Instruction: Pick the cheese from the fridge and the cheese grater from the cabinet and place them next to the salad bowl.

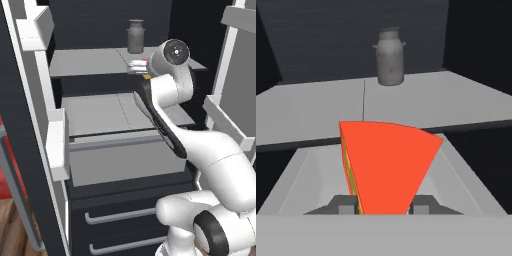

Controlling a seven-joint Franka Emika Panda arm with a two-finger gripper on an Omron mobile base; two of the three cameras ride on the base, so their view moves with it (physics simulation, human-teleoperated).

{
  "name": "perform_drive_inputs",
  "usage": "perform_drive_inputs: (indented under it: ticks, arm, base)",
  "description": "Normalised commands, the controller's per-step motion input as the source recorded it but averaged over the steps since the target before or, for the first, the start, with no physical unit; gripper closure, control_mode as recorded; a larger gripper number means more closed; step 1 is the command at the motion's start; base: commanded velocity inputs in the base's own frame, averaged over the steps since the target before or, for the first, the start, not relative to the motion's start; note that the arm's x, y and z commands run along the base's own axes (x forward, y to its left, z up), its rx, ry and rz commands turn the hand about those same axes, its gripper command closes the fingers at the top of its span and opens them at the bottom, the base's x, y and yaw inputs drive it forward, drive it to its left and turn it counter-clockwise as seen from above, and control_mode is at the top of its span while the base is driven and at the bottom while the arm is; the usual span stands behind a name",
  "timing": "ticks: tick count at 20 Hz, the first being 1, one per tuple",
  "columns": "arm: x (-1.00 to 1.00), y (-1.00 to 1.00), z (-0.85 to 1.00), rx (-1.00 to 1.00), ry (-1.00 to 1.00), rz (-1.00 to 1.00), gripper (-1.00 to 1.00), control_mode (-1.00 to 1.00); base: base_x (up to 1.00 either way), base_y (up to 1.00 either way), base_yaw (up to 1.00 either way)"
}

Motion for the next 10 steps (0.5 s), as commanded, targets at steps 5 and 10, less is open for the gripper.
perform_drive_inputs:
  ticks: [5,10]
  arm:
    - [-0.99,-0.2,0.0,0.0,0.0,0.0,1.0,-1.0]
    - [-0.76,-0.17,0.02,-0.06,0.12,0.0,1.0,-1.0]
  base:
    - [0.0,0.0,0.0]
    - [0.0,0.0,0.0]
